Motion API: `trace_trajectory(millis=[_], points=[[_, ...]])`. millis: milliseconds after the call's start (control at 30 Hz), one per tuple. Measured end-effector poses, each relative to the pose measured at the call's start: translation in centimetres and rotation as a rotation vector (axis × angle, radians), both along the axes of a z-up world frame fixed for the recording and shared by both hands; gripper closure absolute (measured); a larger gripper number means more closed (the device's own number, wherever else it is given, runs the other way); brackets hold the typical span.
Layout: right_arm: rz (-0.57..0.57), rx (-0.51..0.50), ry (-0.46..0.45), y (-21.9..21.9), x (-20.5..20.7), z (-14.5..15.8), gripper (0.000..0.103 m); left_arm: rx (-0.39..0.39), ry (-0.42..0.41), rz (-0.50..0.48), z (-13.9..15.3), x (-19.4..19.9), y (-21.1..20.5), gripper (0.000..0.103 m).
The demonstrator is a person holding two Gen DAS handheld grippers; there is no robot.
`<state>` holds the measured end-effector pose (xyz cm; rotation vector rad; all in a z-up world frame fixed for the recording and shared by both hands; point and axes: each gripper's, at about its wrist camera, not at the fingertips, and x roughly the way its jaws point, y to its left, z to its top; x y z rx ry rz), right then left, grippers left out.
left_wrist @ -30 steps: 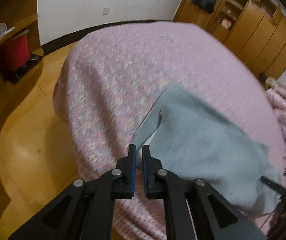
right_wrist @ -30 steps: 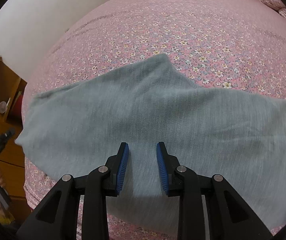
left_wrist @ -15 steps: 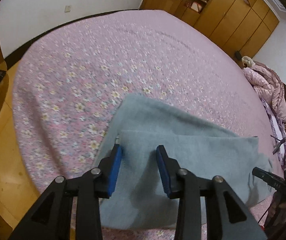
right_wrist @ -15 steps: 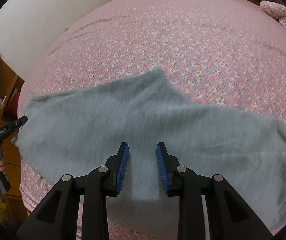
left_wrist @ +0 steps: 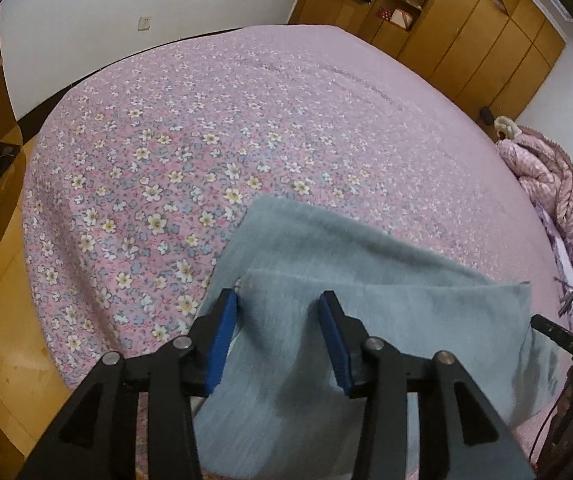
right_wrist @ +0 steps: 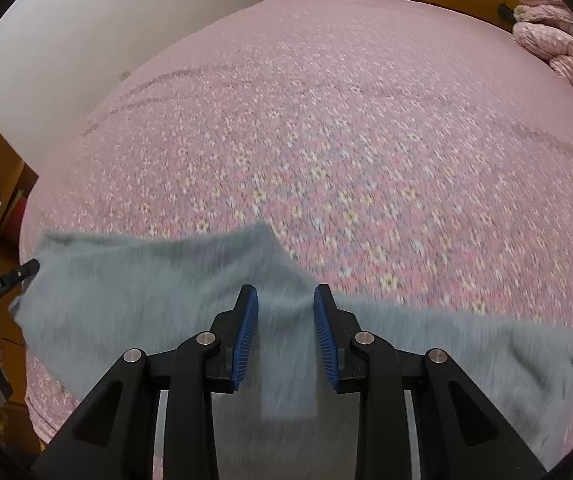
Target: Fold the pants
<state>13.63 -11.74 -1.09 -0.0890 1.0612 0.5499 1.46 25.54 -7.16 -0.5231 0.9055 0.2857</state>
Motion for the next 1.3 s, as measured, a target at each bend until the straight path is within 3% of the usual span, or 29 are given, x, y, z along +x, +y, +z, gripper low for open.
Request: trace_trajectory(millis=[33,100,200,267,367,433,533,633,767,833,967,1033,1133,1300], points=[[0.003,0.015,0.004,0.1,0.4,0.0,0.064,-0.003,-0.005,-0.006,0.1,0.2,-0.1,0.063],[0.020,0.062,0.038,0.6,1.3,-0.5,0.064,0.002,-0.012,-0.016,0.4,0.4,-0.3,0.091],[0.032,0.081,0.080,1.4,2.5,-1.4,0.064,0.006,-0.031,-0.025,0.8,0.7,-0.6,0.093],[0.047,0.095,0.101,1.8,2.8,-2.2,0.064,0.012,-0.047,-0.029,1.3,0.5,-0.8,0.093],[0.055,0.107,0.045,2.0,1.8,-1.7,0.091,0.015,-0.060,-0.027,1.9,0.1,-1.0,0.093],[0.045,0.146,-0.003,1.4,1.3,-0.8,0.094,0.020,-0.068,-0.024,2.3,-0.1,-0.9,0.094],[0.004,0.183,-0.081,0.3,0.8,1.0,0.095,0.037,-0.086,-0.018,3.0,-0.4,-0.8,0.094],[-0.015,0.144,-0.118,0.8,1.1,1.0,0.095,0.061,-0.105,-0.010,3.9,-0.4,-0.6,0.094],[-0.023,0.037,-0.098,2.6,1.8,-1.7,0.095,0.106,-0.067,-0.028,3.4,2.4,-0.2,0.094],[-0.027,-0.002,-0.095,3.0,2.0,-3.1,0.094,0.122,0.004,-0.043,2.1,4.4,0.0,0.094],[-0.027,-0.016,-0.134,3.2,1.6,-3.1,0.093,0.158,0.051,-0.037,0.5,6.2,0.6,0.085],[-0.041,-0.029,-0.130,3.2,1.5,-2.8,0.085,0.185,0.047,-0.005,1.2,6.4,1.0,0.082],[-0.078,-0.022,-0.107,3.0,1.3,-2.1,0.077,0.248,0.041,0.052,2.7,5.4,2.1,0.081],[-0.060,-0.008,-0.111,2.2,-0.7,-0.1,0.076,0.196,0.012,0.088,4.3,1.6,3.3,0.079]])
